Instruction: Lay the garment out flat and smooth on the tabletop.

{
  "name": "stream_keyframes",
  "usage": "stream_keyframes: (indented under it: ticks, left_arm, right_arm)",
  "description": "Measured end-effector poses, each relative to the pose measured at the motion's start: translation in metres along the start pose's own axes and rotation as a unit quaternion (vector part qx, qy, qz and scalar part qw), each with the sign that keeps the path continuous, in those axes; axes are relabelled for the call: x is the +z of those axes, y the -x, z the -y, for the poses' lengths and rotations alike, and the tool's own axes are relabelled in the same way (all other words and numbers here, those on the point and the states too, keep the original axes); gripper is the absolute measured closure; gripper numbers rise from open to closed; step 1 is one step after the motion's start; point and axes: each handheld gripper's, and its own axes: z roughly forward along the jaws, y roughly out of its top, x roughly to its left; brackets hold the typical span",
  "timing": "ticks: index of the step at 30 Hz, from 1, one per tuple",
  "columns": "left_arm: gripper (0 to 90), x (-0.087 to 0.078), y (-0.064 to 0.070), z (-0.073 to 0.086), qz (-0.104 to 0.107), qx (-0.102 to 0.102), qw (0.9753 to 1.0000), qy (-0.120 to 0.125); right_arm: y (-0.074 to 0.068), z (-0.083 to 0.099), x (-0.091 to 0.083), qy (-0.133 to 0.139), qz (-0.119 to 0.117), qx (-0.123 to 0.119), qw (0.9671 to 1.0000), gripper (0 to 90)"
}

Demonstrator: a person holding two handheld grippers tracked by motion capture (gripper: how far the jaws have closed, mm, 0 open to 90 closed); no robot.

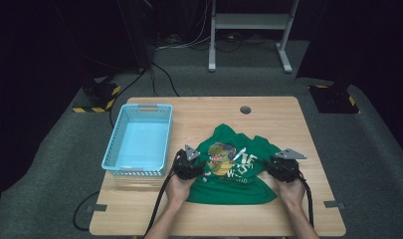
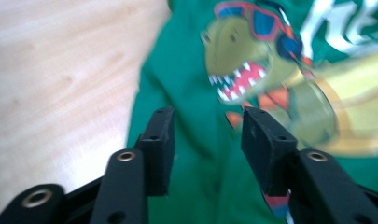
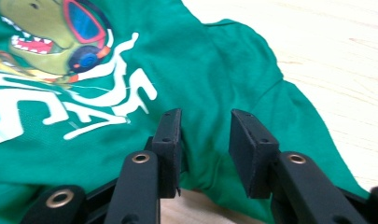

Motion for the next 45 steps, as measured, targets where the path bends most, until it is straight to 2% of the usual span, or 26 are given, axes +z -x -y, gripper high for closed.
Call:
stream_keyframes:
  ticks: [3,4,7,9,12,15,16,18,21,23,26,28,32,37,42,45]
  left_arm:
    - [53.0,0.011,-0.001,-0.008,-0.011,0.006,0.9999,-0.011]
    - [52.9,0.017,-0.002,-0.010,-0.019,0.008,0.9995,-0.022]
    - [54.0,0.029,-0.006,-0.009,-0.026,0.007,0.9987,-0.043]
    - [57.0,0.033,-0.008,-0.007,-0.027,0.012,0.9979,-0.058]
    - [68.9,0.030,-0.006,-0.004,-0.017,0.021,0.9981,-0.055]
    - [84.1,0.023,0.002,0.001,-0.018,0.064,0.9959,-0.061]
    - [87.2,0.019,0.004,0.005,-0.015,0.069,0.9957,-0.060]
    - [88.0,0.011,0.004,0.013,0.000,0.060,0.9967,-0.054]
    - [88.2,0.002,0.002,0.019,0.022,0.035,0.9976,-0.056]
    - [87.0,0.002,0.003,0.017,0.028,0.033,0.9971,-0.063]
    - [76.4,0.004,0.004,0.007,0.033,0.033,0.9976,-0.050]
    - [64.2,0.008,0.004,-0.002,0.029,0.024,0.9986,-0.037]
    - [54.4,0.018,0.002,-0.021,0.019,0.001,0.9994,-0.028]
    - [51.7,0.035,-0.002,-0.037,0.010,-0.021,0.9993,-0.030]
    - [52.8,0.046,-0.010,-0.037,0.005,-0.038,0.9985,-0.038]
    - [56.1,0.051,-0.013,-0.034,0.008,-0.037,0.9980,-0.051]
  right_arm:
    - [0.002,0.001,0.004,-0.012,0.010,-0.001,0.9999,62.2]
    - [0.002,0.001,0.005,-0.017,0.012,0.000,0.9998,61.9]
    - [0.006,0.005,0.011,-0.038,0.014,-0.001,0.9992,61.5]
    - [0.007,0.007,0.013,-0.040,0.012,0.002,0.9991,61.9]
    - [0.008,0.007,0.013,-0.038,0.002,-0.001,0.9993,69.1]
    - [0.008,0.007,0.013,-0.039,-0.004,-0.013,0.9992,78.8]
    - [0.007,0.007,0.013,-0.039,-0.001,-0.020,0.9990,80.7]
    - [0.008,0.007,0.012,-0.041,0.001,-0.027,0.9988,83.2]
    - [0.012,0.007,0.011,-0.041,-0.006,-0.017,0.9990,83.6]
    - [0.011,0.005,0.012,-0.039,-0.012,-0.013,0.9991,81.8]
    - [0.010,0.003,0.010,-0.030,-0.015,-0.010,0.9994,75.6]
    - [0.012,0.001,0.006,-0.018,-0.014,-0.002,0.9997,70.4]
    - [0.018,0.000,0.005,-0.018,-0.002,0.005,0.9998,65.4]
    - [0.022,0.001,0.006,-0.014,0.005,0.014,0.9998,62.7]
    - [0.023,-0.001,0.000,0.014,-0.001,0.022,0.9997,61.7]
    - [0.026,-0.003,-0.002,0.012,0.013,0.018,0.9997,60.9]
